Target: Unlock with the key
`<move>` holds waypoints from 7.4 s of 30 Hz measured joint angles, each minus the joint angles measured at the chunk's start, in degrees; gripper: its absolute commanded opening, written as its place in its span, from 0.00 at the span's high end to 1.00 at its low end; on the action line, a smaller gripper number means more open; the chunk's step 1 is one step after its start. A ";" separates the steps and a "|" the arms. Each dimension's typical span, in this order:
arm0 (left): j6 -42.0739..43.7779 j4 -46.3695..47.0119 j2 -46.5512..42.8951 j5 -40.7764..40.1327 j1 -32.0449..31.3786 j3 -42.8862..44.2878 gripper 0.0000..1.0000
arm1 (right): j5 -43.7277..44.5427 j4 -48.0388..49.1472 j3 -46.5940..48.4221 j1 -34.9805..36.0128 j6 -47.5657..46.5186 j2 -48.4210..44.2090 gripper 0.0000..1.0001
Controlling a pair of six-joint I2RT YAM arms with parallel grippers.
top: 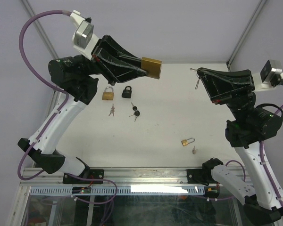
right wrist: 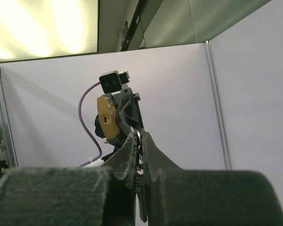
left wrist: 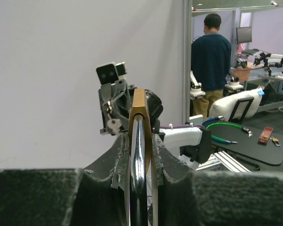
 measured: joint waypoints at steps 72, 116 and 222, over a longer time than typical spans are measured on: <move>11.04 -9.92 1.79 -7.80 0.00 -8.24 1.00 | 3.63 -8.07 1.90 9.62 -15.17 8.13 1.00; 69.42 -28.30 -15.13 -3.04 1.60 -29.00 1.00 | 2.43 -46.14 8.02 12.87 7.19 11.28 1.00; 76.94 -46.03 -20.04 3.74 5.68 -35.52 1.00 | -26.69 -33.81 -8.37 -0.94 9.97 17.66 0.09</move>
